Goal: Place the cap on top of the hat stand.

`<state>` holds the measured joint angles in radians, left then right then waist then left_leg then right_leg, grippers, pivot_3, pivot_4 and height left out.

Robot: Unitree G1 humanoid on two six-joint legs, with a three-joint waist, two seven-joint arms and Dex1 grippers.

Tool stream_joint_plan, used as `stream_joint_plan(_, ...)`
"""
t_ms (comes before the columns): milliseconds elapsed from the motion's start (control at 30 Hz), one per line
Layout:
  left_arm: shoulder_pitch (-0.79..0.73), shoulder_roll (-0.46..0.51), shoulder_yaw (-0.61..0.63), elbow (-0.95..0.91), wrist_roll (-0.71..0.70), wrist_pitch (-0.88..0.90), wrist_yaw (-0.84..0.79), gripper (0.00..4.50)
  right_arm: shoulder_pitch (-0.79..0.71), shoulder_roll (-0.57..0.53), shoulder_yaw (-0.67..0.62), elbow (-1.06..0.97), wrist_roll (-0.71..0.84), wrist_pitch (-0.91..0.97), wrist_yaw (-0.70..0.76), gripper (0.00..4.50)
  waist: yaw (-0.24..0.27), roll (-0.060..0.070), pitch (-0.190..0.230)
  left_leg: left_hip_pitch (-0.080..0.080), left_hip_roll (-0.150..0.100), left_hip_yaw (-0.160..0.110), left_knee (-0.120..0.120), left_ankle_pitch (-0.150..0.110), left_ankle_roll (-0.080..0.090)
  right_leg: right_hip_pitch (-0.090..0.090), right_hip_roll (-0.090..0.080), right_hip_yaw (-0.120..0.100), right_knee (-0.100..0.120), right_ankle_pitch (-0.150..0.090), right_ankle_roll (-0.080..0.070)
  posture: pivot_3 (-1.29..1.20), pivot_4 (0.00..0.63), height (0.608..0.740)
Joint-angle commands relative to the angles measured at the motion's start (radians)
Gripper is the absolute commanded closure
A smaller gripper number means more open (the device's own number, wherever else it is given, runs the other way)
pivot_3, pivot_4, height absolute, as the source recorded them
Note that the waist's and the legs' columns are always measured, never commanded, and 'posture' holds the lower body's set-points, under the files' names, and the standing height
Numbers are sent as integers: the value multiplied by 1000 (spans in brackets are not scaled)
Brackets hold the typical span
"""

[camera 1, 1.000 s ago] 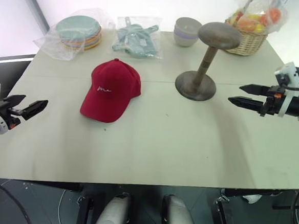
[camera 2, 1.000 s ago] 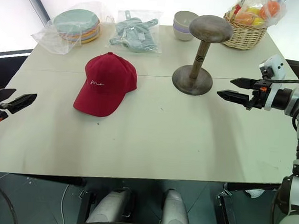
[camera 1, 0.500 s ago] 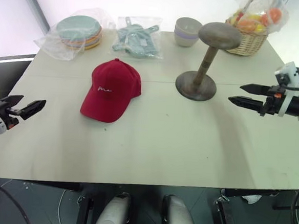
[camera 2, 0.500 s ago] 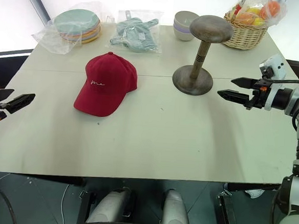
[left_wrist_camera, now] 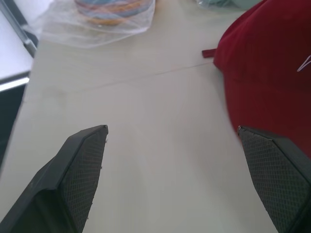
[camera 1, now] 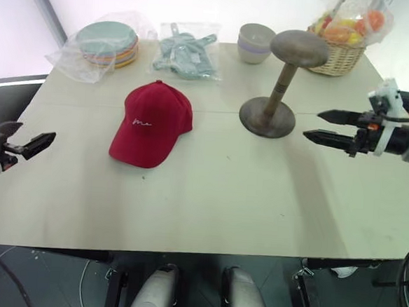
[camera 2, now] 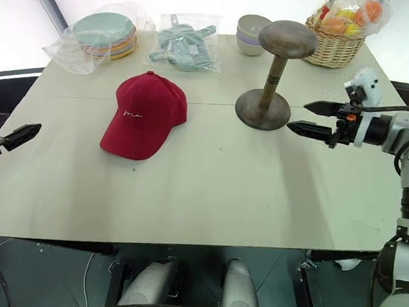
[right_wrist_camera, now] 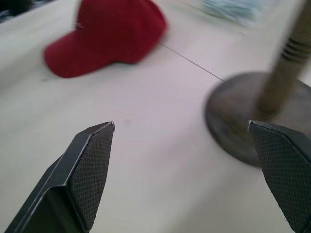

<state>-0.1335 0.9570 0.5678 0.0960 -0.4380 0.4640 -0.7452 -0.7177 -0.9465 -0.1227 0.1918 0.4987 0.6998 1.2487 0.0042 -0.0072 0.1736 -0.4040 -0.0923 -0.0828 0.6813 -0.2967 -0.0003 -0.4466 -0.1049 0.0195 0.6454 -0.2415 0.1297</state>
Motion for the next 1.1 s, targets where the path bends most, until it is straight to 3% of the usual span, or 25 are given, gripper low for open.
stream_joint_plan(33, -37, 61, -46, 60, 91, -209, -76, 34, -31, 0, -5, -105, 64, 58, 19, 0, 2, 0, 0, 0, 0, 0, 0, 0, 0, 0, 0, 0, -1, 0, 0, 0, 150, 740)
stream_joint_plan(167, -62, 102, -197, 181, 303, -726, -139, 34, -73, 15, 40, -64, 36, 41, 29, 0, 6, 0, 0, 0, -1, 1, 0, 0, 0, 0, -1, 0, -1, 0, 0, 0, 150, 740)
stream_joint_plan(267, -110, 133, -310, 369, 510, -1184, -58, 34, -96, 31, 66, -31, 17, 23, 32, 0, 6, 0, 0, 0, -1, 1, 0, 0, 0, 0, -2, 0, -1, 0, 0, 0, 150, 740)
stream_joint_plan(433, -253, 89, -439, 616, 702, -1542, 119, 34, -71, 50, 83, -139, 64, 82, 40, 0, 5, 0, 0, -2, -1, 2, -1, 0, 0, -3, -2, 0, 0, 1, 0, 0, 150, 740)
stream_joint_plan(700, -402, -30, -543, 761, 881, -1771, 354, 34, -36, 40, 69, -187, 63, 111, -7, 0, 7, -1, 0, -4, -2, 2, 2, 0, 1, -4, 0, -1, 2, 1, 0, 0, 150, 740)
stream_joint_plan(833, -454, -53, -608, 826, 1019, -1768, 485, 34, -29, 28, 54, -193, 66, 115, -26, 0, 5, -1, -1, -4, -2, 2, 2, 0, 1, -5, 0, -1, 3, 1, 0, 0, 150, 740)
stream_joint_plan(933, -488, -40, -656, 848, 1096, -1780, 565, 34, -19, 15, 41, -200, 68, 117, -39, 0, 5, -1, -1, -4, -2, 3, 2, 0, 1, -5, 0, -1, 3, 1, 0, 0, 150, 740)
stream_joint_plan(1100, -499, 43, -700, 872, 1111, -1837, 600, 34, 16, -3, 14, -210, 70, 110, -53, 0, 4, -1, -1, -4, -2, 3, 2, 0, 2, -6, 0, -1, 3, 1, 0, 0, 150, 740)
